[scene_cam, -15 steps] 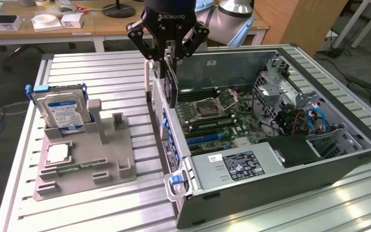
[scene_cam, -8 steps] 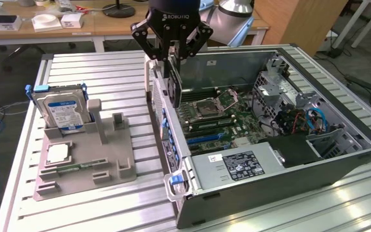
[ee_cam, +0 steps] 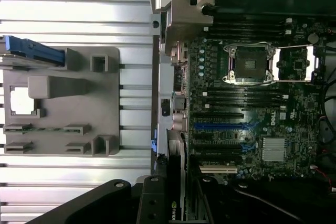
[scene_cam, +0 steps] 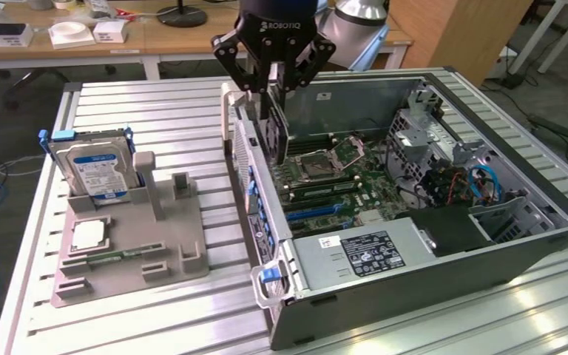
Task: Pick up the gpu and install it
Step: 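Pick up the gpu and move the gpu toward the slot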
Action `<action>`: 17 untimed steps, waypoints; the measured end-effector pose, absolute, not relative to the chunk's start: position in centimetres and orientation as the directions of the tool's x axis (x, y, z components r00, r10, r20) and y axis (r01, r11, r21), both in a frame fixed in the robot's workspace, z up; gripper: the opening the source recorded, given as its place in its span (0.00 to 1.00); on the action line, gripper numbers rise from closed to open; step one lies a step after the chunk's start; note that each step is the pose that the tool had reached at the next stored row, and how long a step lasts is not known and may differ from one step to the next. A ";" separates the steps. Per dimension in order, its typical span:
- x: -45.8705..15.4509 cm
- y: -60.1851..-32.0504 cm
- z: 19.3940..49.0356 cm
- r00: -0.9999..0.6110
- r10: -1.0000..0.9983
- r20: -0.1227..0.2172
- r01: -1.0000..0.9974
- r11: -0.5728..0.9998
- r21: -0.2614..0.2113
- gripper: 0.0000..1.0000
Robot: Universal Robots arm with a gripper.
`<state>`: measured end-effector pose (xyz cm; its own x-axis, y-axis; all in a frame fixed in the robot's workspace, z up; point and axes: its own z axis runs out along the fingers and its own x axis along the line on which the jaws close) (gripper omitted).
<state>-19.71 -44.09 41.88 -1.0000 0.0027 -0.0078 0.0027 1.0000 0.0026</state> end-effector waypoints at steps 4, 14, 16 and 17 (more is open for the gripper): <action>-19.3 -44.1 41.9 -1.000 0.003 -0.008 0.003 1.000 0.003 0.26; -18.3 -44.1 41.9 -1.000 0.003 -0.008 0.003 1.000 0.003 0.26; -18.1 -44.1 41.9 -1.000 0.003 -0.008 0.003 1.000 0.003 0.26; -18.0 -44.1 41.9 -1.000 0.003 -0.008 0.003 1.000 0.003 0.26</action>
